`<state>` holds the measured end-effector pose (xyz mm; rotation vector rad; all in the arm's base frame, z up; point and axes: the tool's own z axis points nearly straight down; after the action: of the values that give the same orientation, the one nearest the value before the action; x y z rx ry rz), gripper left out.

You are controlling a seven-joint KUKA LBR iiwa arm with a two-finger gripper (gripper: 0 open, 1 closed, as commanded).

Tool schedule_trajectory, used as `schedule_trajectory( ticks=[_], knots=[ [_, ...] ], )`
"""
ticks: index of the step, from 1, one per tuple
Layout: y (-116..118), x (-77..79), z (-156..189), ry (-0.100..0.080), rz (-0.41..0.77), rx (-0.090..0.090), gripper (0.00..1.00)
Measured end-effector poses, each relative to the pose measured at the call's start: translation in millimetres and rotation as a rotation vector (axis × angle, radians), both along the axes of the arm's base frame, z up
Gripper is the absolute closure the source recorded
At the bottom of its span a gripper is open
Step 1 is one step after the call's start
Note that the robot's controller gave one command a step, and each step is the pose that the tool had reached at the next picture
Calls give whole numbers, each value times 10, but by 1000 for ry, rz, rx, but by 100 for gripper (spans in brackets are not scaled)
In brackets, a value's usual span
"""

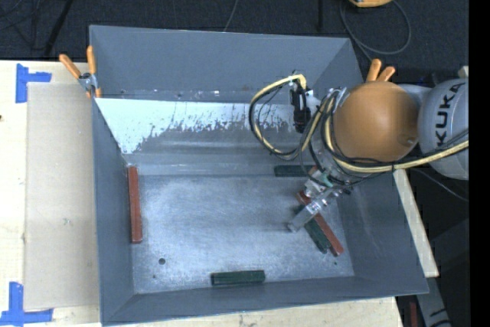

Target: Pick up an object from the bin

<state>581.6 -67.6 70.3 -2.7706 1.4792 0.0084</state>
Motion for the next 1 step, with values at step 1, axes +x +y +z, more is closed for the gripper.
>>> schedule_trajectory(
  ticks=[1],
  knots=[
    [4, 1, 2, 0, -1, 0, 100]
  ],
)
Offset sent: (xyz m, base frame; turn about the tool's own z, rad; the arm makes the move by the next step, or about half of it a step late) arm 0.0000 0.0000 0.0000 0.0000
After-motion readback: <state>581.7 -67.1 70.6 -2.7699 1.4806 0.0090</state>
